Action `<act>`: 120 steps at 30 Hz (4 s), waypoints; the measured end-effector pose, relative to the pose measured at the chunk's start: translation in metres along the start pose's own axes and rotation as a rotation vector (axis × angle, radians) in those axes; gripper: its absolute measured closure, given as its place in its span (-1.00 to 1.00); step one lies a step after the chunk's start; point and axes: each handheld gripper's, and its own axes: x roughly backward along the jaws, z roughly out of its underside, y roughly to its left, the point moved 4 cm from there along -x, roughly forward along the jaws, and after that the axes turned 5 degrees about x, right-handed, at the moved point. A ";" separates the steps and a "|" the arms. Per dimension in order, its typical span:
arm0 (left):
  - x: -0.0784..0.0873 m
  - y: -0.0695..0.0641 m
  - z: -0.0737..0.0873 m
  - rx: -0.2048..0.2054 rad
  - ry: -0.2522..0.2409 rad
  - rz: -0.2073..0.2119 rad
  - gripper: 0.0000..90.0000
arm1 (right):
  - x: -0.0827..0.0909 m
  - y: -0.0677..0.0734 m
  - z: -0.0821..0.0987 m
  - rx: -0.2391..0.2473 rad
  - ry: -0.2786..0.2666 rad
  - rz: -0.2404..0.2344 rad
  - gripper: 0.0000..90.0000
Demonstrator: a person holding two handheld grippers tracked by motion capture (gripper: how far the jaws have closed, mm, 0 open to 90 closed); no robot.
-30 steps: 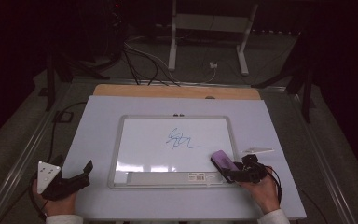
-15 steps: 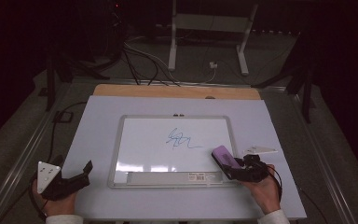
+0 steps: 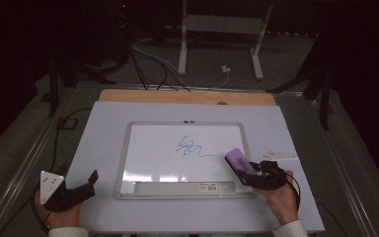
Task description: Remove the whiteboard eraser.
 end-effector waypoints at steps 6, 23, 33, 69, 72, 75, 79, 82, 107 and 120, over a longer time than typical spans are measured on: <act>0.000 0.001 0.000 0.003 0.004 -0.004 -0.99 | -0.001 -0.001 -0.007 0.008 -0.014 0.011 -0.10; 0.000 0.003 0.001 0.011 0.004 -0.006 -0.99 | -0.003 0.000 -0.022 0.033 -0.047 0.040 -0.10; -0.001 0.003 0.001 0.014 0.005 -0.006 -0.99 | -0.007 -0.001 -0.028 0.026 -0.067 0.052 -0.10; -0.002 0.004 0.003 0.015 0.011 -0.008 -0.99 | -0.063 -0.007 -0.034 0.032 -0.005 0.107 -0.10; -0.002 0.004 0.003 0.016 0.011 -0.008 -0.99 | -0.067 -0.008 -0.033 0.035 0.007 0.112 -0.10; -0.002 0.004 0.003 0.017 0.012 -0.009 -0.99 | -0.073 -0.008 -0.032 0.040 0.023 0.117 -0.10; -0.002 0.005 0.003 0.017 0.012 -0.011 -0.99 | -0.081 -0.009 -0.030 0.053 0.045 0.127 -0.10; -0.002 0.005 0.003 0.017 0.013 -0.011 -0.99 | -0.087 -0.009 -0.028 0.049 0.059 0.123 -0.10; -0.002 0.006 0.003 0.018 0.013 -0.011 -0.99 | -0.105 -0.008 -0.038 0.023 0.103 0.147 -0.11; -0.002 0.006 0.004 0.019 0.013 -0.016 -0.99 | -0.106 -0.008 -0.038 0.021 0.104 0.155 -0.10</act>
